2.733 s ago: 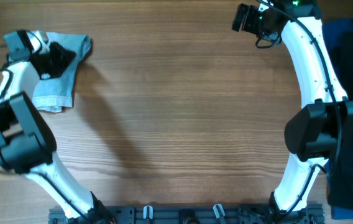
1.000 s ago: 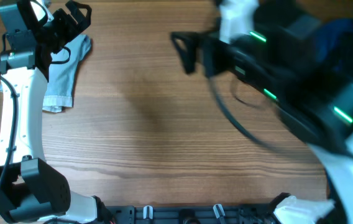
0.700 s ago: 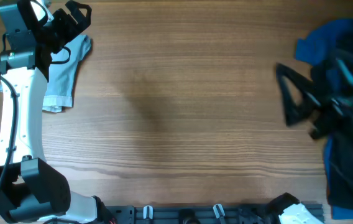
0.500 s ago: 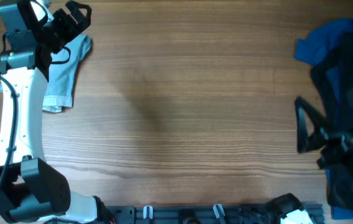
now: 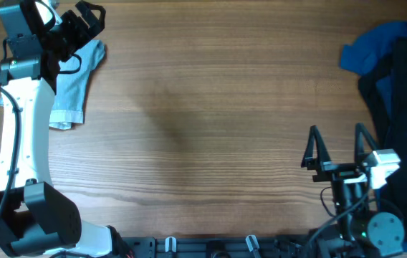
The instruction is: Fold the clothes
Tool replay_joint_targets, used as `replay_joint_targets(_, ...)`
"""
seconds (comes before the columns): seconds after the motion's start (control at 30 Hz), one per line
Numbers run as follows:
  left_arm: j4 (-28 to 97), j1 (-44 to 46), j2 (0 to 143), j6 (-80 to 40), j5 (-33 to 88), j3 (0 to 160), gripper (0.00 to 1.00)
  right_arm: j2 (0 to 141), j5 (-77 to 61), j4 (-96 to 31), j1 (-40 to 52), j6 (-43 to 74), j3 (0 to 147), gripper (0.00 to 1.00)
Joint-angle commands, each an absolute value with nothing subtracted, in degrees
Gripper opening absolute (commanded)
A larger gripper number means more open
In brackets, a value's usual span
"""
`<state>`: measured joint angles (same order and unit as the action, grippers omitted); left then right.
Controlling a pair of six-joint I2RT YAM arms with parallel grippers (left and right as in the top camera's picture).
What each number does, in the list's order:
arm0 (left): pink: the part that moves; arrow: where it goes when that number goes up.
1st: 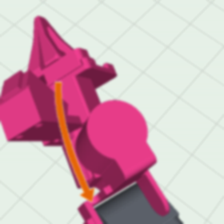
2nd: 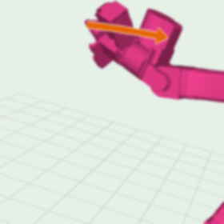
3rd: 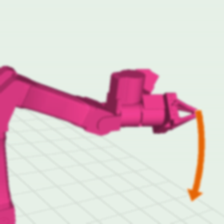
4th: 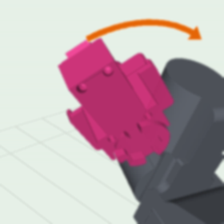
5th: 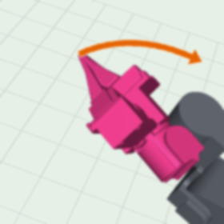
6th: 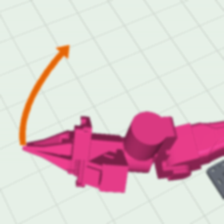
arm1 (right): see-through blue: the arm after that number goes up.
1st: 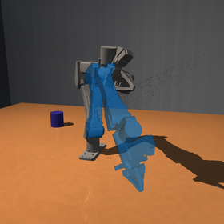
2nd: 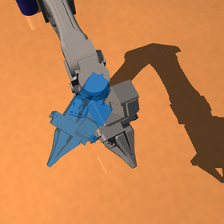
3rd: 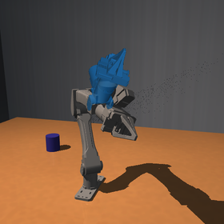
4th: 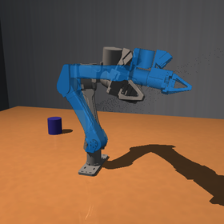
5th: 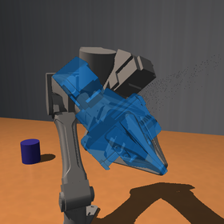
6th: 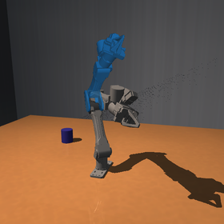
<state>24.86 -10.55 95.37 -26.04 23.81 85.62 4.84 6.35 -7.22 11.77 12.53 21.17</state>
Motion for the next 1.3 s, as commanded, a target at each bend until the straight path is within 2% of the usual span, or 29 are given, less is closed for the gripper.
replay_joint_targets(0.0,24.7,-10.7,95.7,-25.8,23.7,85.5,1.0,1.0,8.4,-0.1,10.8,20.3,12.6,1.0)
replay_joint_targets(0.13,24.7,-10.7,95.7,-25.8,23.7,85.5,1.0,0.2,9.2,4.3,8.9,25.3,7.4,1.0)
replay_joint_targets(0.27,24.7,-10.7,95.7,-25.8,23.7,85.5,1.0,0.2,9.2,5.3,7.4,25.4,5.5,1.0)
replay_joint_targets(0.43,24.7,-10.7,95.7,-25.8,23.7,85.5,1.0,0.2,7.5,6.1,6.4,21.3,3.7,1.0)
replay_joint_targets(0.57,24.7,-10.7,95.7,-25.8,23.7,85.5,1.0,0.2,2.8,11.1,6.4,12.5,0.2,1.0)
replay_joint_targets(0.73,24.7,-10.7,95.7,-25.8,23.7,85.5,1.0,0.2,0.1,8.8,5.6,5.8,0.3,1.0)
replay_joint_targets(1.0,24.7,-10.7,95.7,-25.8,23.7,85.5,1.0,0.2,0.6,0.9,3.4,2.4,0.3,1.0)
replay_joint_targets(1.27,24.7,-10.7,95.7,-25.8,23.7,85.5,1.0,0.2,0.6,0.5,3.3,-0.4,0.3,1.0)
